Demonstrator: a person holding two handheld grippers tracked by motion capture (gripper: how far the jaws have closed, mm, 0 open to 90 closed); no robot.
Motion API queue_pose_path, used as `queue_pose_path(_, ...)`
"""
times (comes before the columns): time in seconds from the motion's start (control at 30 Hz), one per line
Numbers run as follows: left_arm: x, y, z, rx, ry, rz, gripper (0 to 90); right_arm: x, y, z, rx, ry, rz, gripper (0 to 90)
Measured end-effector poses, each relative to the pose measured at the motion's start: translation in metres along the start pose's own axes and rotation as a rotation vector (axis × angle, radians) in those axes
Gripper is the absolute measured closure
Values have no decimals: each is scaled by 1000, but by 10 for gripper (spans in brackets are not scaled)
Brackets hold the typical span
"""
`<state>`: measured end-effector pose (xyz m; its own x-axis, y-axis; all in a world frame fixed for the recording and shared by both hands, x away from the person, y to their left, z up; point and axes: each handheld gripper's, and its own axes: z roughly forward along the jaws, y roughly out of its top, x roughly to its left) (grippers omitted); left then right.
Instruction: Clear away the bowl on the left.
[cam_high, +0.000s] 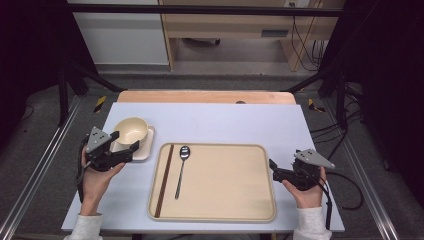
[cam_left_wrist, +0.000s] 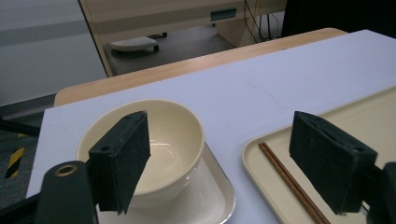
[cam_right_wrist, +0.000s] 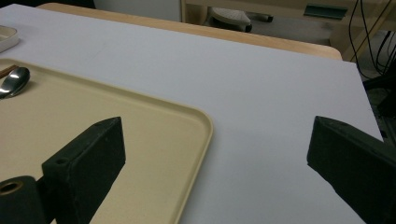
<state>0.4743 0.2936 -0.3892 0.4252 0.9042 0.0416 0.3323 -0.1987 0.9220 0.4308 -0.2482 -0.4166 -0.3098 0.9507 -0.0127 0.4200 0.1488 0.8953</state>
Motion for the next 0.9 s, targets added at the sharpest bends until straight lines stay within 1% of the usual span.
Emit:
queue_pose_path(0.07,4,1,3,3,6,-8,201,1,0,0,1,3,1,47)
queue_pose_path(0.13,8,1,6,21,13,-13,200,0,0,0,0,1,1,47)
queue_pose_path(0.2,13,1,10,27,19,-26,201,0,0,0,0,0,3,47)
queue_pose_path(0.33,21,1,17,48,40,-45,202,-1,0,0,-2,0,2,47)
queue_pose_path(0.4,25,1,21,60,59,-40,205,0,-1,1,3,-3,-1,47)
queue_pose_path(0.5,31,0,29,77,73,-38,207,0,-1,3,8,-3,-2,47)
queue_pose_path(0.6,39,-1,34,79,85,-56,224,0,-2,4,10,-5,-4,47)
queue_pose_path(0.63,42,-2,36,84,90,-63,228,0,-2,4,10,-6,-3,47)
queue_pose_path(0.67,45,-2,39,100,94,-67,229,0,-2,4,14,-5,-3,47)
queue_pose_path(0.8,53,1,43,108,108,-64,241,0,-2,4,13,-3,1,47)
queue_pose_path(0.83,53,1,43,108,108,-64,246,0,-2,4,13,-4,2,47)
queue_pose_path(0.87,56,3,45,111,122,-71,251,0,-2,4,14,-2,1,47)
queue_pose_path(0.9,56,3,45,111,122,-71,261,0,-2,4,13,-2,1,47)
